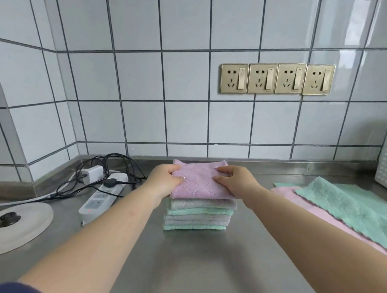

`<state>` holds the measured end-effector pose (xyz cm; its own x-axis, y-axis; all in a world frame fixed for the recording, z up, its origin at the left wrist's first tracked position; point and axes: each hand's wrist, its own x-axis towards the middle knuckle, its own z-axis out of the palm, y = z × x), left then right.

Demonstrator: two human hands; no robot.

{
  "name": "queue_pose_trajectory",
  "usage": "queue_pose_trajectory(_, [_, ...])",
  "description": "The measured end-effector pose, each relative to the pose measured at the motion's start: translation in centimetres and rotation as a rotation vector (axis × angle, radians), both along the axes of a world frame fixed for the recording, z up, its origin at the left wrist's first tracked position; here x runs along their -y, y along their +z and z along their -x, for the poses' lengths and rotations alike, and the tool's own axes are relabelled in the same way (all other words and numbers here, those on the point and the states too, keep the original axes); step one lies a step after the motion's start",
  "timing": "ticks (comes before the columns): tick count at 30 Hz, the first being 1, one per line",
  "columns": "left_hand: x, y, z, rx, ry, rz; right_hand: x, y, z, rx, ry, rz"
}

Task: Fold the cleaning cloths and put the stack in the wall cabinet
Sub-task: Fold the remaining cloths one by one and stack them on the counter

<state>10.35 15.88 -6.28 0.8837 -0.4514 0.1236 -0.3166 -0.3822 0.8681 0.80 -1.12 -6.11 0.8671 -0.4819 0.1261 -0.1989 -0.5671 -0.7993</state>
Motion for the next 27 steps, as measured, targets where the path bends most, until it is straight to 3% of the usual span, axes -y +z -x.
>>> queue_pose_trajectory(6, [-0.4,-2.2,-0.1,0.076,0.021,-0.136,0.4,-2.0,-1.1,-0.065,-0.001,0.054])
queue_pose_trajectory(9, [-0.5,-1.8,-0.2,0.148,0.033,-0.232,0.6,-1.9,-1.6,-0.121,-0.012,0.183])
queue_pose_trajectory(13, [0.4,0.2,-0.4,0.41,0.078,-0.264,0.3,-0.3,-2.3,-0.036,-0.067,0.325])
queue_pose_trajectory(16, [2.7,0.9,0.1,0.511,0.007,-0.359,-1.6,0.3,-3.6,-0.089,0.044,0.477])
queue_pose_trajectory(20, [4.6,-1.7,-0.6,0.444,-0.096,-0.647,-2.6,-1.9,-5.3,-0.307,0.168,0.631])
queue_pose_trajectory(27, [4.0,-3.0,-1.7,0.249,-0.102,-0.727,-0.5,-3.9,-5.3,-0.356,0.079,0.487])
